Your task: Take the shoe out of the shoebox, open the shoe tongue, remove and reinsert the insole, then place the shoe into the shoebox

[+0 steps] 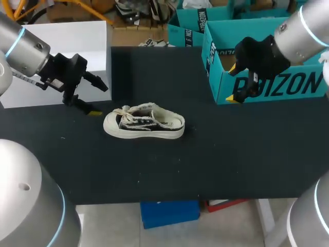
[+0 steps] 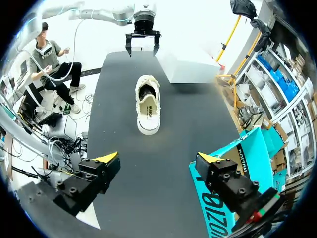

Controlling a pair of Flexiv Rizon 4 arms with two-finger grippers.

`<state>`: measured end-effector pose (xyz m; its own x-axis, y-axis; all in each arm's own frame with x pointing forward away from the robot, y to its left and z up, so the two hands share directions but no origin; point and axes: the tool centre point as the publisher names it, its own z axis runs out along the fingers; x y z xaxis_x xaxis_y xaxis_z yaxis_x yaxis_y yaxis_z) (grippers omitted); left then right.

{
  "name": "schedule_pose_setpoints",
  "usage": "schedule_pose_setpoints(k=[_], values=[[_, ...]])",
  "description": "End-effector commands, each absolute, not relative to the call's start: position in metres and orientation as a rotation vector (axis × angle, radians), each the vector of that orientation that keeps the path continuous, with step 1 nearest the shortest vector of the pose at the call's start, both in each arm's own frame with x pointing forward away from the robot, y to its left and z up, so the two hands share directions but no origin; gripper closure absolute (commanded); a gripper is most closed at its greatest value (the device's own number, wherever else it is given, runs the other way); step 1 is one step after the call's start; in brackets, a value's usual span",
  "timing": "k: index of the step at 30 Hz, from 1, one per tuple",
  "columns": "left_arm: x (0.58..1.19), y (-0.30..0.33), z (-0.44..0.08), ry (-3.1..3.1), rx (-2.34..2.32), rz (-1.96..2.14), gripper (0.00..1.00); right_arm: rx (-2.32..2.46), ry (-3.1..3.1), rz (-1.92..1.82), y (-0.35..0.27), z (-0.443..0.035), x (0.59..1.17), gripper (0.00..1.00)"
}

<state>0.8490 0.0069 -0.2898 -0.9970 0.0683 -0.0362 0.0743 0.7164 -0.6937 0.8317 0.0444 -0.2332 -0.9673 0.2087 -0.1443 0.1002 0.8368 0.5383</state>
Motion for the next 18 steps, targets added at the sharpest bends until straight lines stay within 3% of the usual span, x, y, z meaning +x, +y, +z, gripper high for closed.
schedule_pose_setpoints(k=[1,18], values=[[0.848,0.006,-0.291,2.898,0.121,-1.172,0.0,0.229,2.675,1.043,0.065,-0.258,0.834,0.0],[0.848,0.006,-0.291,2.898,0.121,-1.172,0.0,0.07,2.59,1.348,0.12,-0.298,0.852,0.0]])
